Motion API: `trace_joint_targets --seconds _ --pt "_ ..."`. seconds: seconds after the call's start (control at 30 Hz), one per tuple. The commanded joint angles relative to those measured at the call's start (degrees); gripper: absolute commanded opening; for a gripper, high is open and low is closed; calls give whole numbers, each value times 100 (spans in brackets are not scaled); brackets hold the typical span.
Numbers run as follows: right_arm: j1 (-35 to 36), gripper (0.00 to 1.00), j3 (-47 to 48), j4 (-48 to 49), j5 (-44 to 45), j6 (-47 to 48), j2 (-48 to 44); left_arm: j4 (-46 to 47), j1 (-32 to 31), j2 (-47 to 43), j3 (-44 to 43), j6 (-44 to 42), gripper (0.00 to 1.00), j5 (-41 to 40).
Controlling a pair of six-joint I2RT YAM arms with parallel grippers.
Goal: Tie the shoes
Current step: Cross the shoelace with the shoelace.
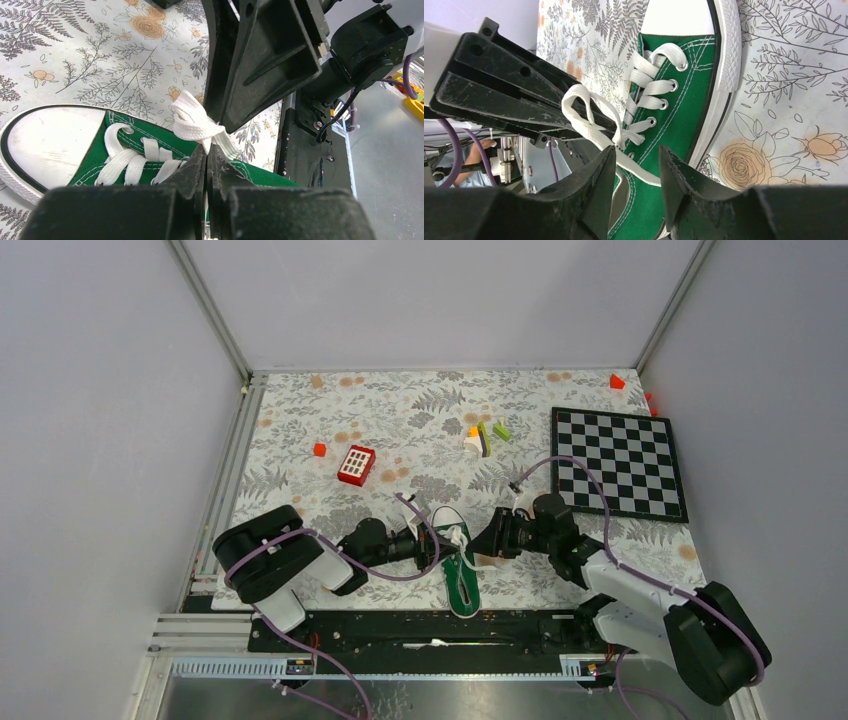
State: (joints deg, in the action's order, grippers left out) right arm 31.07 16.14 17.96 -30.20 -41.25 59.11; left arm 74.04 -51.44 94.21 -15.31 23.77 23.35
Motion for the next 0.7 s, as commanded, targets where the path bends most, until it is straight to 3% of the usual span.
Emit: trace_joint_targets --seconds 0.0,0.3,0.5,0.67 --pt "-29 45 283 560 -223 2 271 460 27 -191 -16 -176 0 134" --pt "-31 44 415 591 -259 6 322 529 29 -198 1 -197 0 196" --pt "-32 53 596 -110 -38 351 -120 539 24 -226 35 -230 0 230" --pt "-31 52 808 -558 162 529 -465 603 27 -263 56 -274 0 267"
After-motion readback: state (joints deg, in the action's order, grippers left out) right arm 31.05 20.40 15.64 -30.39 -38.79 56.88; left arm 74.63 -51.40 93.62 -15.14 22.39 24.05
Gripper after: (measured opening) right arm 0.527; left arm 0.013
